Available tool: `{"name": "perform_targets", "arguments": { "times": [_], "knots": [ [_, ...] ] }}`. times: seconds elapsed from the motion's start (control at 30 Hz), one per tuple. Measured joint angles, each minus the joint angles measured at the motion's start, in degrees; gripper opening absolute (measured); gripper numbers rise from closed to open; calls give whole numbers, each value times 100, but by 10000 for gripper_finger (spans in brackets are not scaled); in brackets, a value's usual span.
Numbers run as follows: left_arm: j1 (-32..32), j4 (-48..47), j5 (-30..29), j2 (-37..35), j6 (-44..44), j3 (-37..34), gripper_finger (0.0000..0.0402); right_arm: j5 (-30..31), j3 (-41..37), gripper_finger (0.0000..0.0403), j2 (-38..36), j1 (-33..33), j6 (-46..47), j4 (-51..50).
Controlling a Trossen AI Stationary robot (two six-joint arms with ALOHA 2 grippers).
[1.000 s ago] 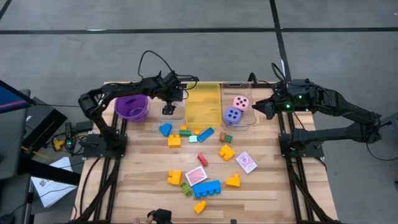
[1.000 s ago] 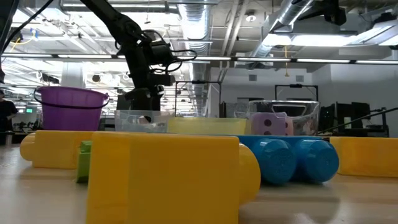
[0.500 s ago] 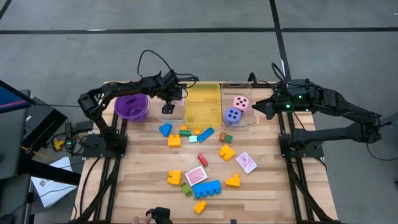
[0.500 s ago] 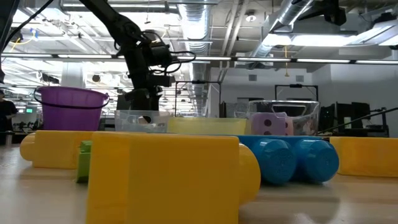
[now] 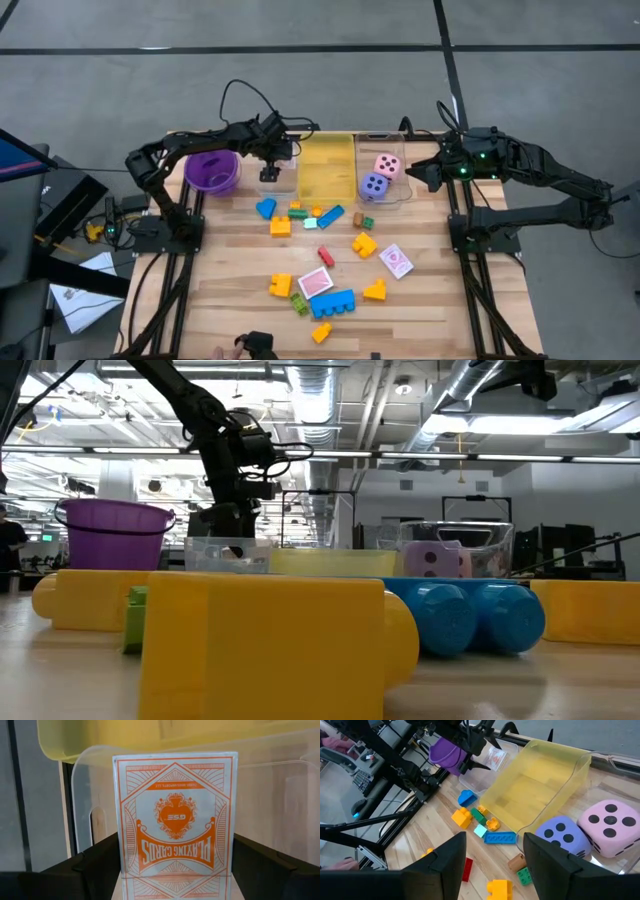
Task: Pick & Place Toys
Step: Put the orange deck of cards into the white bin
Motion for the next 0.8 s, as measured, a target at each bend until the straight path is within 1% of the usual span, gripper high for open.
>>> {"name": "perform_targets", "arguments": {
  "times": [0.8],
  "knots": [
    [34,-134,177,111,-68,-2,319,0,0,189,0,4,-49,0]
  ]
}}
